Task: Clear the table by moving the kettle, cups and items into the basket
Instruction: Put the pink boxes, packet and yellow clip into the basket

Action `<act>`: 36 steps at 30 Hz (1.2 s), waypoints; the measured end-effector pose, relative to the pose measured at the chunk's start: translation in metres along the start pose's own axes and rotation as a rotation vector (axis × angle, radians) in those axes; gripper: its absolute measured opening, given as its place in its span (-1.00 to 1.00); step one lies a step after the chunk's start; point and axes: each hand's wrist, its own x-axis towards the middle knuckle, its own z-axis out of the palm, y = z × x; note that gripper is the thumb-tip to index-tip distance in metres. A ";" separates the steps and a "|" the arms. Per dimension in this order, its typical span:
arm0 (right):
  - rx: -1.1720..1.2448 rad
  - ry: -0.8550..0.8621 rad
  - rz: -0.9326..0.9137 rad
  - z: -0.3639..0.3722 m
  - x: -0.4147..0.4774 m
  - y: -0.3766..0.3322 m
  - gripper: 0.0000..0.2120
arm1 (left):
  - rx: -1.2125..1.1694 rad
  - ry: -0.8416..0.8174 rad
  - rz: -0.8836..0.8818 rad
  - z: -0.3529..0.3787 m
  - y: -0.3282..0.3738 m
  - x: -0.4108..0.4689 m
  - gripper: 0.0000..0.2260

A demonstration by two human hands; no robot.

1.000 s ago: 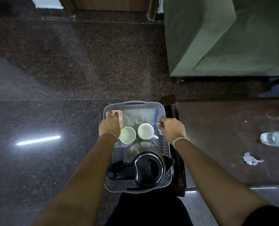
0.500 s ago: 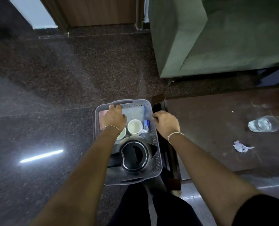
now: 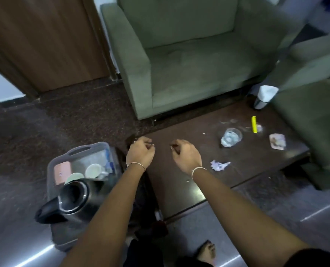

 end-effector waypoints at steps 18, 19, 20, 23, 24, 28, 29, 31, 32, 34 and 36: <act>0.105 0.141 0.350 -0.228 -0.045 0.255 -0.70 | -0.197 -0.343 0.198 0.259 0.227 -0.080 -0.85; 0.114 0.142 0.373 -0.234 -0.043 0.267 -0.69 | -0.203 -0.362 0.194 0.271 0.234 -0.078 -0.85; 0.122 0.141 0.396 -0.240 -0.039 0.279 -0.69 | -0.208 -0.377 0.190 0.284 0.240 -0.075 -0.84; 0.144 0.135 0.468 -0.255 -0.023 0.317 -0.69 | -0.206 -0.417 0.172 0.325 0.259 -0.059 -0.85; 0.150 0.135 0.491 -0.259 -0.016 0.331 -0.70 | -0.203 -0.436 0.162 0.339 0.265 -0.053 -0.85; 0.177 0.097 0.587 -0.274 0.020 0.386 -0.73 | -0.188 -0.465 0.093 0.392 0.285 -0.024 -0.85; 0.182 0.082 0.611 -0.277 0.029 0.400 -0.73 | -0.182 -0.467 0.073 0.403 0.289 -0.017 -0.86; 0.169 0.052 0.658 -0.281 0.048 0.425 -0.73 | -0.154 -0.478 0.046 0.421 0.294 -0.003 -0.86; 0.154 0.039 0.684 -0.282 0.056 0.437 -0.72 | -0.145 -0.485 0.032 0.429 0.298 0.003 -0.84; 0.131 0.019 0.736 -0.282 0.070 0.458 -0.68 | -0.136 -0.493 -0.001 0.442 0.303 0.015 -0.84; 0.095 -0.022 0.764 -0.279 0.084 0.477 -0.63 | -0.137 -0.489 -0.051 0.456 0.305 0.027 -0.84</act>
